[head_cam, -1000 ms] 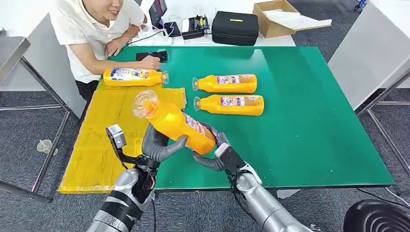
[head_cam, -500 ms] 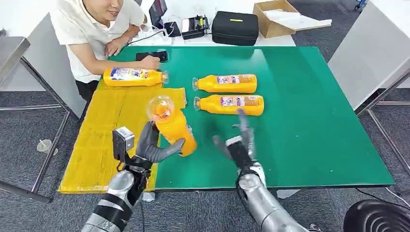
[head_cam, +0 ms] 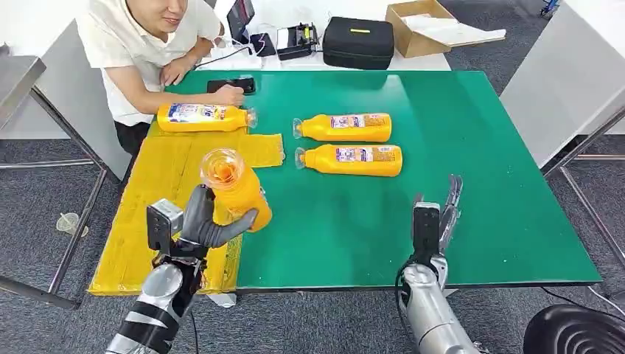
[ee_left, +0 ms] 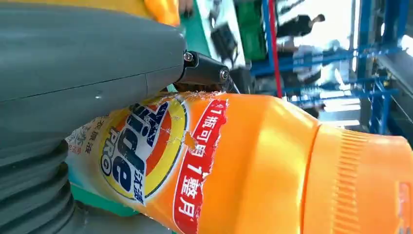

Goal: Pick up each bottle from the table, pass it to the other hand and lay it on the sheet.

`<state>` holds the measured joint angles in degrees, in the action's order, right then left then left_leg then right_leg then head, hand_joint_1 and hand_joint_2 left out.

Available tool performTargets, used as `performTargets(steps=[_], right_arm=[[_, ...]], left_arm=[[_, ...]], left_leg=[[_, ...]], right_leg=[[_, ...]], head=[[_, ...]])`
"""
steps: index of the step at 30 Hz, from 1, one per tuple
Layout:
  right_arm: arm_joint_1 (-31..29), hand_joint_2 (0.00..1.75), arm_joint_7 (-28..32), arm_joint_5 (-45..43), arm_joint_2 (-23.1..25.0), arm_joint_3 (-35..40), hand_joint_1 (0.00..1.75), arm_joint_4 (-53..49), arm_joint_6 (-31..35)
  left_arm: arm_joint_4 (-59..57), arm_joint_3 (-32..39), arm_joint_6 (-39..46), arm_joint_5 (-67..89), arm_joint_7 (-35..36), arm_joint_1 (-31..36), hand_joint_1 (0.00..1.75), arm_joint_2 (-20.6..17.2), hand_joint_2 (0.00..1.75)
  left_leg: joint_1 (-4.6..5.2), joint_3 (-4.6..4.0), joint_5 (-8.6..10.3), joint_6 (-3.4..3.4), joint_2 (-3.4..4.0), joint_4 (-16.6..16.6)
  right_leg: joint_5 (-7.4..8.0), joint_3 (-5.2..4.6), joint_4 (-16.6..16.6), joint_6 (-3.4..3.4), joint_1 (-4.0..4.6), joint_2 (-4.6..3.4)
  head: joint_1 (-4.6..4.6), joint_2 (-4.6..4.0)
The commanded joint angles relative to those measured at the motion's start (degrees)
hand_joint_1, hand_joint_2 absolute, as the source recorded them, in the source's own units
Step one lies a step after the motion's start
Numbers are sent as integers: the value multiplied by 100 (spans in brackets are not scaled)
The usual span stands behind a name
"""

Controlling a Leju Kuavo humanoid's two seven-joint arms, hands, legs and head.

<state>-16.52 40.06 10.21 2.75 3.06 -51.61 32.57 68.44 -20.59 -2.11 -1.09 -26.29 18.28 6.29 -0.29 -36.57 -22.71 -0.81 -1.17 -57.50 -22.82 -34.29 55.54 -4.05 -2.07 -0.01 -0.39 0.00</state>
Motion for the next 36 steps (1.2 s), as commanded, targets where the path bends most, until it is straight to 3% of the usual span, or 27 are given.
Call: performTargets(steps=[1, 4, 8, 14, 22, 27, 32, 33, 34, 36], right_arm=[[80, 0, -6, -59, 2, -123, 0, -376, -103], [80, 0, -6, -59, 2, -123, 0, -376, -103], [-66, 0, -6, -10, 60, -39, 0, -247, -327], [-124, 0, -6, -136, 166, 17, 0, -299, -458], [-106, 0, -6, -170, 179, 1, 0, -303, -472], [-174, 0, -6, -254, 205, -78, 0, -36, -637], [-272, 0, -6, -147, 257, 84, 0, 138, -737], [-270, 0, -6, -149, 257, 87, 0, 159, -723], [-269, 0, -6, -165, 261, 82, 0, 182, -731], [-269, 0, -6, -158, 256, 89, 0, 218, -751]], left_arm=[[-997, -1118, 1367, 3444, 846, 923, 175, -737, 175], [-997, -1118, 1367, 3444, 846, 923, 175, -737, 175], [-2704, -1625, 554, 4238, 1230, 2008, 175, -626, 175], [-3915, -1918, 273, 4716, 1389, 2882, 175, -388, 175], [-4025, -1929, 116, 4722, 1458, 2969, 175, -366, 175], [-4587, -2195, -821, 4869, 1785, 3267, 175, -327, 175], [-5018, -1972, -725, 4724, 2193, 3410, 175, -322, 175], [-5041, -1904, -689, 4671, 2250, 3412, 138, -304, 175], [-5062, -1857, -696, 4632, 2294, 3417, 26, -284, 175], [-5104, -1852, -821, 4622, 2344, 3449, 17, -266, 175]], left_leg=[[-15, 27, -19, 6, 8, -12], [-20, 35, -20, 8, 7, -16], [-8, 15, -3, 2, 4, -4], [-12, 15, -5, 4, 10, -14], [-7, 12, 1, 3, 12, -7], [-12, 20, -5, 4, 13, -14], [-11, 19, -2, 5, 27, -9], [-8, 12, 3, 5, 20, -6], [-11, 17, -2, 6, 23, -9], [-12, 17, 3, 11, 12, -9]], right_leg=[[-16, 34, 3, 33, 20, 5], [-18, 42, 5, 43, 25, 9], [-5, 18, 0, 22, 9, 5], [-4, 17, 7, 28, 15, 1], [0, 13, 4, 16, 8, -4], [-4, 23, 6, 25, 14, -2], [2, 16, 4, 23, 13, -17], [5, 10, 3, 16, 10, -13], [2, 14, 5, 22, 13, -15], [-1, 19, 3, 21, 14, -3]], head=[[0, 0], [0, 0], [0, 0], [-2, 0], [0, 0], [2, 0], [2, 0], [0, 0], [0, 0], [2, 0]])
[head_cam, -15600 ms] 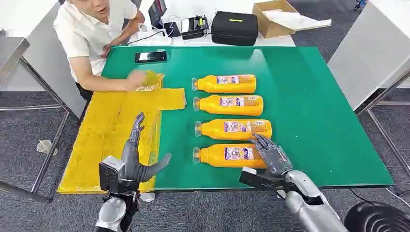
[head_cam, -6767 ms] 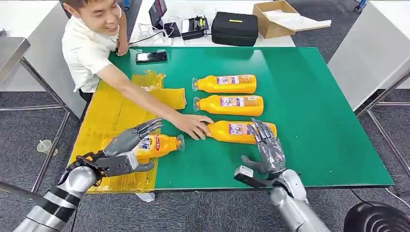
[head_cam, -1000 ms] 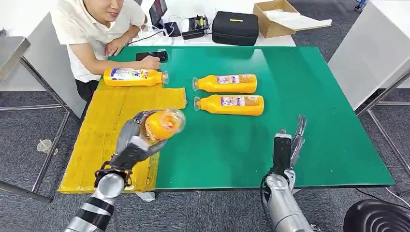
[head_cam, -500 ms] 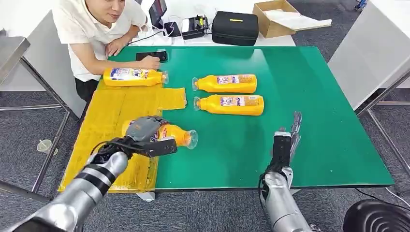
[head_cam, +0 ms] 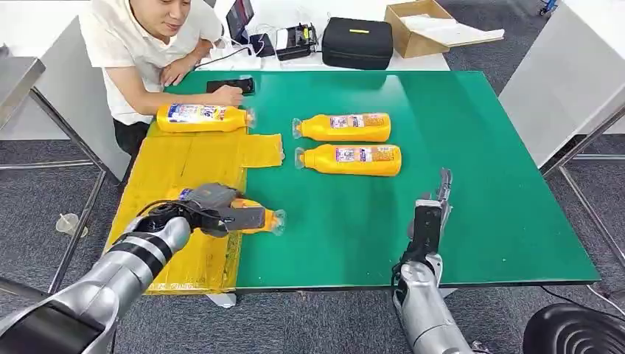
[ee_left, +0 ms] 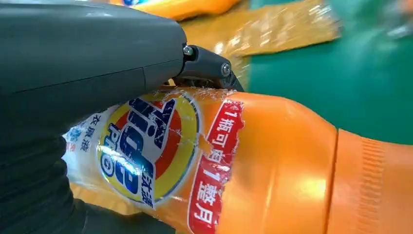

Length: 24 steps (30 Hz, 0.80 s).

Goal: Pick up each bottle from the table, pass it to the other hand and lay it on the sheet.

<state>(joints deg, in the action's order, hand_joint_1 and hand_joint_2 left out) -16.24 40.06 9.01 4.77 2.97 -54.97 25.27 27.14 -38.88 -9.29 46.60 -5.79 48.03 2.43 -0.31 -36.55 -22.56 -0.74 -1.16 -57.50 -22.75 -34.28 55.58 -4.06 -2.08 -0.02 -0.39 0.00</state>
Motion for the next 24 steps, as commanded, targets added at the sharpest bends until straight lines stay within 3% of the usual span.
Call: performTargets(steps=[1, 6, 15, 24], right_arm=[[-296, 0, -6, -38, 55, 97, 0, 555, -21], [-340, 0, -6, -48, 50, 112, 0, 621, -24], [-283, 0, -6, -37, 60, 126, 0, 599, -45], [-118, 0, -6, -35, -52, 181, 0, 393, 62]], left_arm=[[-975, -23, -104, -146, 293, 474, 17, 120, 175], [-995, 120, -238, -259, 610, 544, 0, 200, 175], [-950, 195, -98, -301, 668, 473, 0, 177, 175], [110, 632, -376, -1180, -648, 224, 0, -61, 175]], left_leg=[[-9, 8, -5, -1, 8, -4], [-10, 12, -12, -2, 14, -12], [-9, 9, -8, 0, 13, -8], [-13, 18, -16, 1, 16, -13]], right_leg=[[-4, 11, -2, 16, 11, -2], [-9, 18, 3, 22, 13, -5], [-6, 13, 1, 21, 13, -4], [-12, 24, 2, 29, 17, -5]], head=[[0, 0], [0, 0], [0, 0], [0, 0]])
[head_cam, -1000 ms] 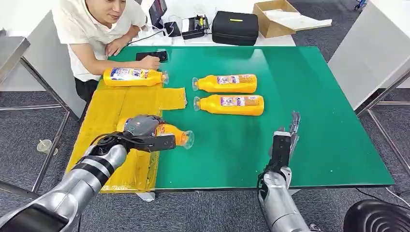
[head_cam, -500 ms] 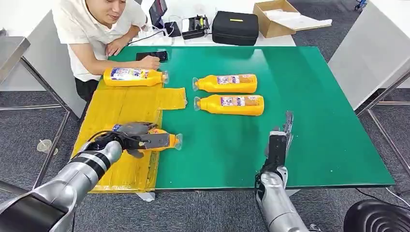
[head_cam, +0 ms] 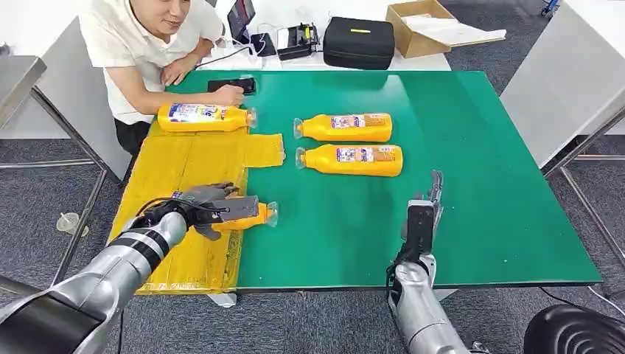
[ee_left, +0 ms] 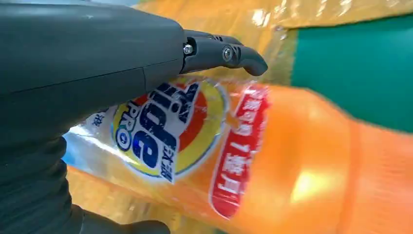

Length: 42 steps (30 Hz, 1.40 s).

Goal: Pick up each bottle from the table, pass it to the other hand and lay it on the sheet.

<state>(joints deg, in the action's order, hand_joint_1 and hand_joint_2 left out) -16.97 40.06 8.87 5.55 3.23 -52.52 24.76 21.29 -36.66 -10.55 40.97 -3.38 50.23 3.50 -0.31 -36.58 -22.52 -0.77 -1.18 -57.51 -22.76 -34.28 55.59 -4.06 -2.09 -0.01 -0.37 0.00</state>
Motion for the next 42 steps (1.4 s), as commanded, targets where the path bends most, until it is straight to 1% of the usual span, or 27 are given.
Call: performTargets(steps=[1, 3, 4, 6, 8, 11, 15, 17, 18, 19, 20, 21, 22, 23, 24, 25, 26, 27, 28, 29, 30, 31, 32, 34, 35, 36, 42], right_arm=[[-10, 0, -6, 11, -161, 190, 0, 144, 105], [57, 0, -6, 8, -183, 201, 0, 106, 93], [117, 0, -6, -13, -183, 194, 0, 63, 98], [167, 0, -6, -34, -191, 188, 0, 23, 82], [167, 0, -6, -34, -191, 188, 0, 23, 82], [191, 0, -6, -10, -207, 197, 0, 28, 131], [266, 0, -6, -44, -236, 166, 0, -73, 119], [224, 0, -6, 186, -336, 330, 0, 1, 224], [135, 0, -6, 612, -469, 591, 0, 170, 589], [-52, 175, -6, 1289, -631, 917, 0, 573, 1092], [-536, 175, -6, 1872, -691, 1084, 0, 1525, 1285], [-794, 175, -6, 1927, -725, 1015, 0, 1796, 1070], [-903, 175, -6, 1981, -717, 943, 0, 1881, 1016], [-937, 175, -6, 1993, -715, 921, 0, 1894, 985], [-997, 0, -38, 2123, -706, 905, 0, 1982, 955], [-1157, 0, -436, 2758, -812, 1234, 0, 2248, 1250], [-1419, 175, -839, 3459, -916, 1623, 0, 2444, 1216], [-1524, 175, -921, 3564, -963, 1644, 0, 2428, 1131], [-1732, 175, -1443, 4428, -1121, 2049, 0, 2596, 1068], [-1787, 175, -1549, 4590, -1193, 2097, 0, 2600, 1017], [-1784, 175, -1530, 4589, -1213, 2081, 0, 2592, 1007], [-1784, 175, -1530, 4589, -1213, 2081, 0, 2592, 1007], [-1753, 175, -1515, 4593, -1212, 2069, 0, 2587, 1029], [-1743, 175, -1540, 4705, -1219, 2091, 0, 2601, 1065], [-1949, 175, -2638, 6195, -1426, 2896, 0, 2875, 1185], [-2012, 175, -2748, 6290, -1443, 2941, 0, 2903, 837], [-1785, 175, -2647, 6263, -1325, 2868, 0, 2938, 556]], left_arm=[[1115, 361, -145, -678, -971, -158, 0, -241, 175], [1459, 374, -25, -761, -1041, -338, 0, -263, 175], [1901, 269, -75, -800, -1047, -533, 0, -386, 175], [2198, 149, -284, -886, -1049, -638, 0, -533, 175], [2198, 149, -284, -886, -1049, -638, 0, -533, 175], [2506, -260, -389, -768, -1065, -592, 0, -853, 175], [2844, -364, -491, -931, -1100, -619, 0, -1075, 175], [3120, -344, -589, -1215, -1183, -764, 0, -1197, 175], [3278, -292, -603, -1421, -1262, -887, 0, -1230, 175], [3372, -238, -568, -1557, -1327, -1012, 0, -1221, 175], [3479, -25, -535, -1902, -1452, -1248, 0, -1088, 175], [3519, 94, -473, -2149, -1496, -1482, 0, -930, 175], [3540, 40, -391, -2142, -1492, -1571, 0, -893, 175], [3539, 18, -344, -2135, -1490, -1605, 0, -871, 175], [3537, 38, -298, -2210, -1531, -1653, 0, -836, 175], [3535, 290, -476, -2671, -1697, -1798, 0, -695, 175], [3428, 736, -774, -3439, -1639, -2080, 0, -384, 175], [3410, 737, -696, -3489, -1664, -2239, 0, -270, 175], [3355, 1011, -521, -3881, -1751, -2526, 0, 58, 175], [3344, 980, -426, -3926, -1770, -2644, 0, 200, 175], [3349, 942, -380, -3916, -1775, -2662, 0, 226, 175], [3349, 942, -380, -3916, -1775, -2662, 0, 226, 175], [3369, 936, -373, -3917, -1773, -2638, 0, 206, 175], [3393, 981, -347, -4007, -1733, -2633, 0, 205, 175], [3432, 1081, -401, -4248, -1602, -2715, 0, 278, 175], [3477, 1045, -364, -4240, -1565, -2787, 0, 286, 175], [3505, 879, 115, -3821, -1492, -2854, 0, 250, 175]], left_leg=[[-16, 29, -26, 5, 22, -16], [-7, 17, -12, 3, 13, -2], [-10, 25, -19, 4, 21, -6], [-8, 25, -16, 4, 17, -1], [-8, 26, -19, 4, 23, -3], [-5, 13, -12, 3, 21, -3], [-10, 13, -14, 4, 19, -8], [-7, 14, -13, 3, 18, -4], [-12, 23, -20, 4, 23, -9], [-7, 18, -14, 3, 25, -2], [-10, 24, -20, 3, 29, -6], [-5, 24, -15, 1, 30, 1], [-11, 34, -24, 2, 36, -4], [-2, 27, -12, 0, 34, 4], [-3, 36, -17, -2, 41, 4], [-1, 22, -12, 0, 31, 3], [-4, 32, -18, -1, 34, -3], [1, 27, -11, -3, 34, 1], [-4, 35, -15, -2, 25, 0], [4, 26, -11, -2, 26, 5], [0, 36, -20, -1, 31, -1], [8, 10, -4, -3, 7, 2], [-1, 27, -18, -3, 12, -6], [1, 14, -10, -1, 3, -5], [-9, 37, -31, 1, 14, -18], [-1, 17, -14, 0, 2, -8], [-1, 14, -11, 0, 7, -3]], right_leg=[[-17, 32, 3, 36, 23, -8], [-7, 19, -4, 21, 11, -5], [-11, 27, -3, 29, 16, -10], [-10, 27, -6, 25, 13, -7], [-11, 26, -3, 27, 13, -13], [-6, 10, 0, 19, 8, -13], [-8, 12, 3, 23, 14, -9], [-7, 13, 0, 21, 11, -9], [-12, 23, 1, 29, 16, -11], [-6, 15, -3, 21, 10, -16], [-9, 23, -3, 26, 15, -19], [-5, 21, -7, 19, 9, -21], [-10, 34, -8, 28, 16, -23], [0, 22, -10, 16, 5, -27], [-1, 35, -14, 21, 8, -31], [-1, 20, -8, 16, 5, -22], [-6, 29, -7, 24, 9, -23], [-1, 23, -11, 18, 3, -20], [-6, 36, -13, 25, 9, -12], [-2, 22, -10, 15, -1, -19], [-7, 35, -10, 24, 6, -21], [-1, 11, -7, 4, -6, -1], [-10, 33, -8, 17, 5, -1], [-5, 19, -5, 11, 1, 3], [-20, 47, -3, 32, 16, 0], [-9, 24, -4, 17, 5, 6], [-4, 18, -6, 14, 6, -1]], head=[[-2, 0], [0, 0], [-2, 0], [0, 0], [-2, 0], [-2, 0], [0, 0], [0, 0], [0, 0], [0, 0], [0, 0], [0, 0], [-2, 0], [-2, 0], [2, 0], [-4, 0], [-2, 0], [0, 0], [2, 0], [-2, 0], [-9, 0], [0, 0], [2, 0], [0, 0], [0, 0], [0, 0], [-2, 0]])
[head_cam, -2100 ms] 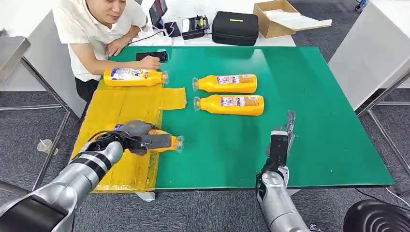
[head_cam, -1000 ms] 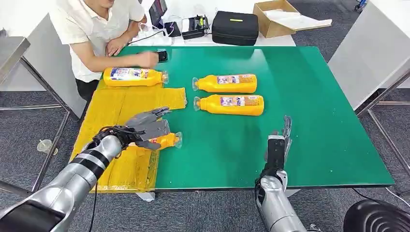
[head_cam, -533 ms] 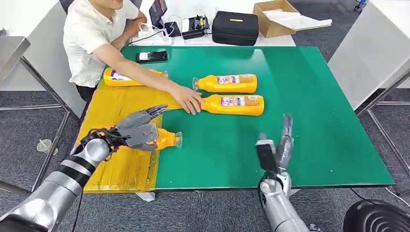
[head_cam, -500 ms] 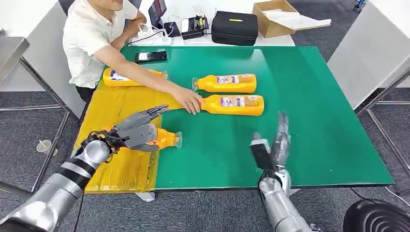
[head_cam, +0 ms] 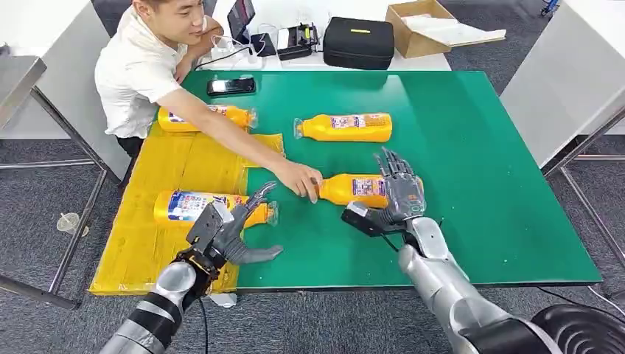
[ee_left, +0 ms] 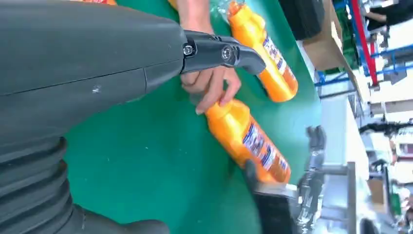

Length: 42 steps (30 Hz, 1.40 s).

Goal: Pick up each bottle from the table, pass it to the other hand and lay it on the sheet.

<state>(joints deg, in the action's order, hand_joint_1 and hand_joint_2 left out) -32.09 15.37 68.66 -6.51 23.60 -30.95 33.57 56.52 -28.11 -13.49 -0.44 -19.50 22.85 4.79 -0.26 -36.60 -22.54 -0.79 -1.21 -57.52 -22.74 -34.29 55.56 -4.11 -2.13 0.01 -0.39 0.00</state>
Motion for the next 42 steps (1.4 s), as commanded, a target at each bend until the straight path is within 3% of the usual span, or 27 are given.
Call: performTargets(steps=[1, 11, 16, 18, 32, 35, 38, 42], right_arm=[[-260, 175, -189, 300, -118, 844, 0, 780, -331], [-296, 175, -894, 83, -237, 617, 0, 664, -1775], [-349, 175, -956, 131, -261, 647, 0, 704, -1842], [-558, 175, -1518, 468, -281, 712, 0, 816, -1636], [-615, 175, -1596, 591, -277, 716, 0, 817, -1525], [-682, 175, -1555, 476, -191, 598, 0, 940, -1844], [-760, 175, -1420, 194, -142, 373, 0, 1161, -2618], [-754, 175, -1399, 185, -168, 365, 0, 1158, -2610]], left_arm=[[-16, 34, 411, 316, 119, -110, 0, 115, 175], [339, 179, 408, 282, 328, -365, 0, 35, 175], [349, 186, 410, 283, 333, -360, 0, 40, 175], [366, 213, 451, 306, 358, -357, 0, 53, 175], [367, 229, 476, 355, 345, -392, 0, 39, 175], [329, 236, 440, 339, 355, -337, 0, 58, 175], [244, 200, 396, 331, 368, -230, 0, 93, 175], [244, 200, 397, 330, 368, -222, 0, 98, 175]], left_leg=[[-11, 27, -16, 3, 11, -6], [-7, 19, -12, 2, 16, -3], [-5, 11, -6, 1, 7, 0], [-9, 20, -5, 2, 4, -4], [-9, 25, -5, -3, 16, -4], [-10, 24, -8, -2, 20, -8], [-10, 23, -8, -2, 22, -9], [-7, 17, 4, -4, 6, -1]], right_leg=[[-12, 32, -4, 28, 17, 0], [-7, 20, -3, 20, 11, -7], [-4, 12, -3, 14, 7, -1], [-4, 22, -4, 20, 12, 4], [0, 27, -3, 16, 13, -6], [-1, 26, 1, 19, 14, -9], [0, 25, 1, 20, 15, -10], [6, 18, -4, 6, 9, 0]], head=[[2, 0], [0, 0], [0, 0], [0, 0], [0, 0], [0, 0], [0, 0], [0, 0]])
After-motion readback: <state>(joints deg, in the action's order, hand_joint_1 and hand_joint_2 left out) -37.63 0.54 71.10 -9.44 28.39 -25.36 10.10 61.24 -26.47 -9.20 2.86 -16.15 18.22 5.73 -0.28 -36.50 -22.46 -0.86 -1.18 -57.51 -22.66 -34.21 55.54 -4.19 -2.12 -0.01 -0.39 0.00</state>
